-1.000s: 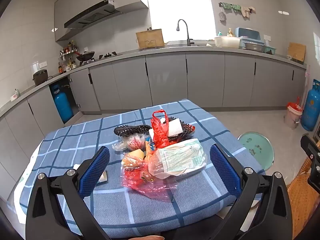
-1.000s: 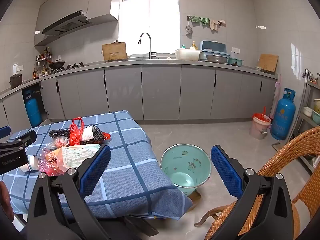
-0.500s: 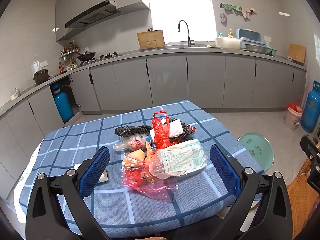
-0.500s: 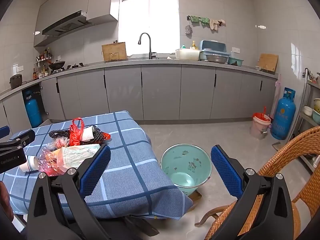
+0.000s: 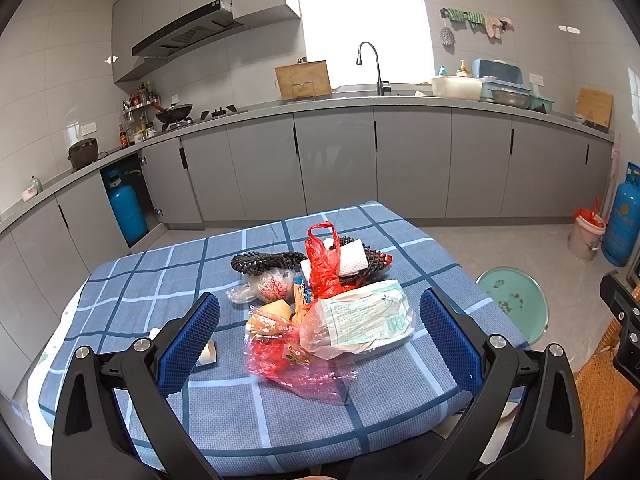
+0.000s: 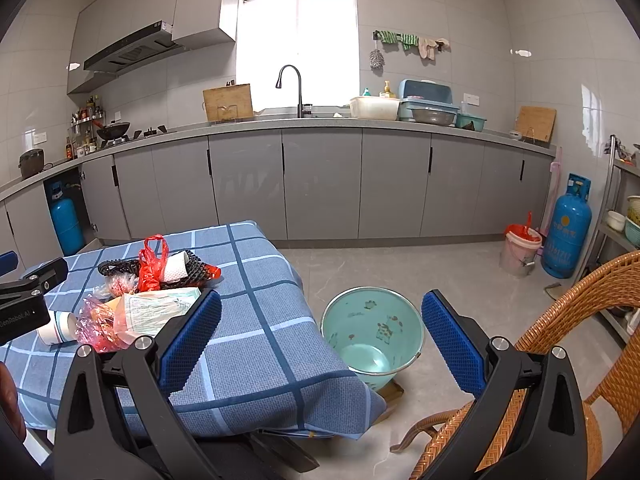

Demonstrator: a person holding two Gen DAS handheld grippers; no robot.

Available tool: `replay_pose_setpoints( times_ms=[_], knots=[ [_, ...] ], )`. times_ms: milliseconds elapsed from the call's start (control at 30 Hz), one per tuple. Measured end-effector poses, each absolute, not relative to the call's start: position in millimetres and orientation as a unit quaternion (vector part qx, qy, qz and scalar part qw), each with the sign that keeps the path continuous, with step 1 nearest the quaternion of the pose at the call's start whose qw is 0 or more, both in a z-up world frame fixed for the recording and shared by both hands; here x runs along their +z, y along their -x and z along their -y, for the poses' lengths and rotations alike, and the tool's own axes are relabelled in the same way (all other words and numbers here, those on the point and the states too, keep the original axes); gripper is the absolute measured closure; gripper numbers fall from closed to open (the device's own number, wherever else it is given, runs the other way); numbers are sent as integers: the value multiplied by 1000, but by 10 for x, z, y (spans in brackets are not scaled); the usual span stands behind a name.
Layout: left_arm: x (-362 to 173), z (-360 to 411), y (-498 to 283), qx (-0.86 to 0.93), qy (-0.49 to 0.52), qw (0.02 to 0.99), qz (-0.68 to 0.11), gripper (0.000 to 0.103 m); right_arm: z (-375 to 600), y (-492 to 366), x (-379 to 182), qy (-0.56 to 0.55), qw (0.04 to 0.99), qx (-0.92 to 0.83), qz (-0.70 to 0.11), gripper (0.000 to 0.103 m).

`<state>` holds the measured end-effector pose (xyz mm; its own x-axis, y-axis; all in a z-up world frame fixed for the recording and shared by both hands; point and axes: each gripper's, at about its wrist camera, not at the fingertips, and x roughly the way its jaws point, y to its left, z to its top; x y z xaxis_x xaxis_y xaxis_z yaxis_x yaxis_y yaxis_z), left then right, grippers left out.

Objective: Collect trash

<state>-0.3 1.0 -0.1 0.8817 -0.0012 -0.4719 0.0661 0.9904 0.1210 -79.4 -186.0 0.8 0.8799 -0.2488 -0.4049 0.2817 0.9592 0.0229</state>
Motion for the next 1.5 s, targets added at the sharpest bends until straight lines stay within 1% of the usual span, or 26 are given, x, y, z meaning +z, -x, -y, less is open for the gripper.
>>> replay_pose_setpoints(
  times_ms=[833,1500],
  knots=[
    [18,-52,5,-15,-67,969,-238,4,1829,783,16,-41,969,-135,-204,4],
    [233,-73,80,-13,-66,970,-235,4,1837,781,16,-43,969,-133,-203,4]
  ],
)
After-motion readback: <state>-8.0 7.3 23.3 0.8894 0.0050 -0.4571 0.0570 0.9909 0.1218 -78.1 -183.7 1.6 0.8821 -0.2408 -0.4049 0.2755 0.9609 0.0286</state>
